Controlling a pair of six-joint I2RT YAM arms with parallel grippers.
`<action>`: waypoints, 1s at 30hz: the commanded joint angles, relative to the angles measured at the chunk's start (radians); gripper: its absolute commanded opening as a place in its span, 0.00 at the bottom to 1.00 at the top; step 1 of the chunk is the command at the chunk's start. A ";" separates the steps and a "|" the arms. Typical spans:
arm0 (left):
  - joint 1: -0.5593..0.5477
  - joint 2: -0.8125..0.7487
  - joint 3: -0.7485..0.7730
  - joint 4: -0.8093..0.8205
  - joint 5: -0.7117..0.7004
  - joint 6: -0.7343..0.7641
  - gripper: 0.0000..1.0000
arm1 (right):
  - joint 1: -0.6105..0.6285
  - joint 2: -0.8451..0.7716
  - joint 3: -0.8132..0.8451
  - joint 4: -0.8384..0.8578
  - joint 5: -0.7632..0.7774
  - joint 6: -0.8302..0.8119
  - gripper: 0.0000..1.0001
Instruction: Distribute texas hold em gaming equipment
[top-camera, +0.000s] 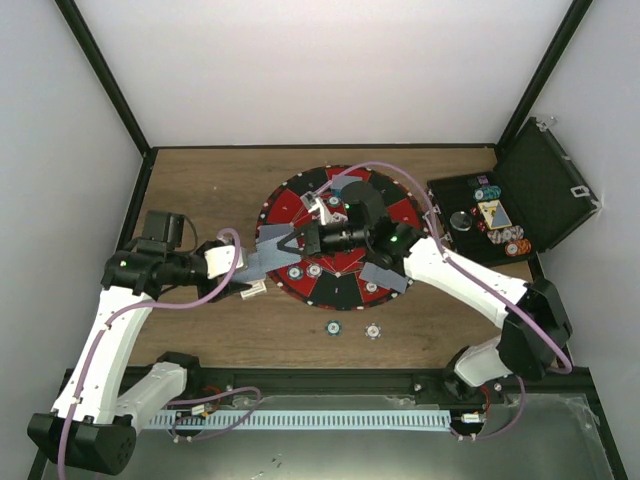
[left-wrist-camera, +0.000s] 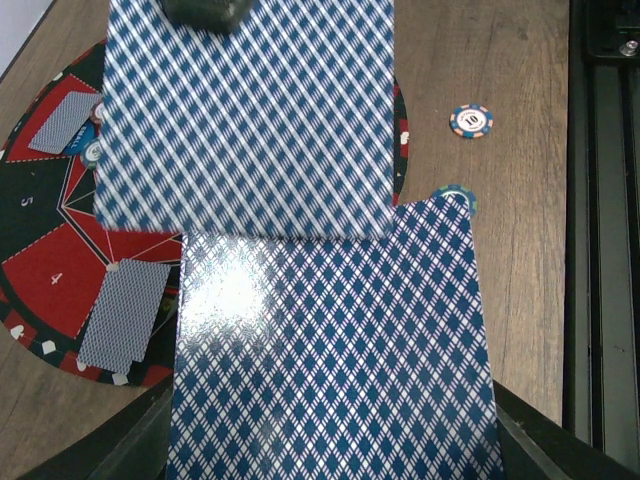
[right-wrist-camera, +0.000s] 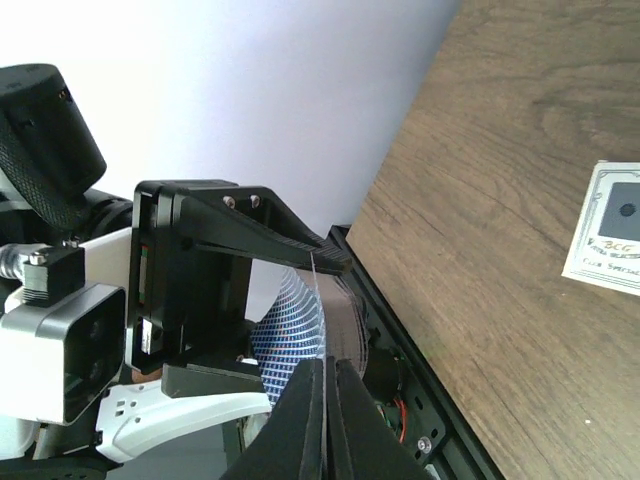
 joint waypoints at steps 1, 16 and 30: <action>0.001 -0.011 0.010 0.012 0.036 0.004 0.14 | -0.062 -0.056 -0.008 -0.071 -0.008 -0.027 0.01; 0.001 -0.008 0.019 0.007 0.039 0.002 0.14 | -0.563 0.131 -0.002 -0.297 -0.007 -0.345 0.01; 0.002 -0.001 0.018 0.003 0.027 0.011 0.13 | -0.588 0.485 0.178 -0.303 0.225 -0.444 0.01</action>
